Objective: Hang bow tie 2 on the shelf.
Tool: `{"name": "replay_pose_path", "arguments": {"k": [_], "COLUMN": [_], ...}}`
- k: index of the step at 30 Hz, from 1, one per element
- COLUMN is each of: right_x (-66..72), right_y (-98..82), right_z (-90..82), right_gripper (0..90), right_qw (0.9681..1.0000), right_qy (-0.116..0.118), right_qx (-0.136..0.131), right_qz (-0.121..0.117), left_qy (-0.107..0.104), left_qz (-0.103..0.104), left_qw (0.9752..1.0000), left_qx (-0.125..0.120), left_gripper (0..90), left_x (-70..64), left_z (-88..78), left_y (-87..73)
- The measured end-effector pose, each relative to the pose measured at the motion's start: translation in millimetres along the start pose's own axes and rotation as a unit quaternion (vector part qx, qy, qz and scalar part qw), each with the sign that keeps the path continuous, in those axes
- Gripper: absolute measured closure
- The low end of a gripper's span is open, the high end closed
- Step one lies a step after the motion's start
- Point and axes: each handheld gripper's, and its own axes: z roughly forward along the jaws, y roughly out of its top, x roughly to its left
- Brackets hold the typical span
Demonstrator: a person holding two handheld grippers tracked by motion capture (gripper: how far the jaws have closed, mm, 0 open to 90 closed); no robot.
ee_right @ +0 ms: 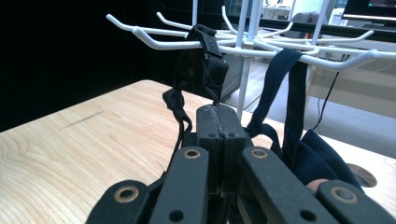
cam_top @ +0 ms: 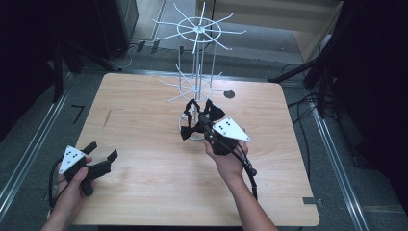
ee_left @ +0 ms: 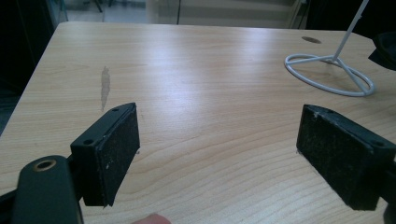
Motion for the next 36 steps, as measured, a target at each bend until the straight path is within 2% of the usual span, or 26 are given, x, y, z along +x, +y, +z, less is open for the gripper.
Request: {"name": "replay_pose_path", "arguments": {"k": [4, 10, 14, 22, 23, 24, 30, 36], "right_x": [0.2, 0.6, 0.4, 1.4, 1.4, 2.4, 2.6, -1.1], "right_y": [-0.9, -3.4, -3.2, -3.8, -3.9, -4.2, -7.2, -12.7], "right_z": [-0.5, -2.3, -3.6, -5.2, -5.5, -6.2, -8.3, -12.2], "right_gripper": [90.0, 82.5, 72.8, 64.2, 62.5, 55.7, 45.6, 40.8], "right_qw": [1.0000, 0.9998, 0.9993, 0.9980, 0.9979, 0.9979, 0.9982, 0.9982], "right_qy": [0.003, 0.013, 0.025, 0.047, 0.050, 0.052, 0.049, 0.046], "right_qx": [0.002, 0.007, 0.011, 0.020, 0.021, 0.021, 0.025, 0.030], "right_qz": [0.002, 0.010, 0.024, 0.037, 0.037, 0.033, 0.022, 0.024], "left_qy": [0.000, 0.000, -0.001, -0.001, -0.001, -0.001, 0.000, 0.001], "left_qz": [-0.001, 0.003, 0.004, 0.008, 0.008, 0.006, 0.008, 0.007], "left_qw": [1.0000, 1.0000, 1.0000, 1.0000, 1.0000, 1.0000, 1.0000, 1.0000], "left_qx": [0.000, 0.003, 0.003, 0.004, 0.004, 0.003, 0.003, 0.005], "left_gripper": [13.9, 14.0, 14.0, 13.9, 14.0, 13.9, 13.9, 13.9], "left_x": [0.0, -0.1, -0.2, -1.0, -0.9, -1.0, -1.0, -0.5], "left_z": [0.2, 0.1, 0.2, 0.4, 0.4, 0.4, 0.1, 0.1], "left_y": [0.0, 0.1, 0.2, 0.2, 0.2, 0.2, 0.1, 0.2]}}
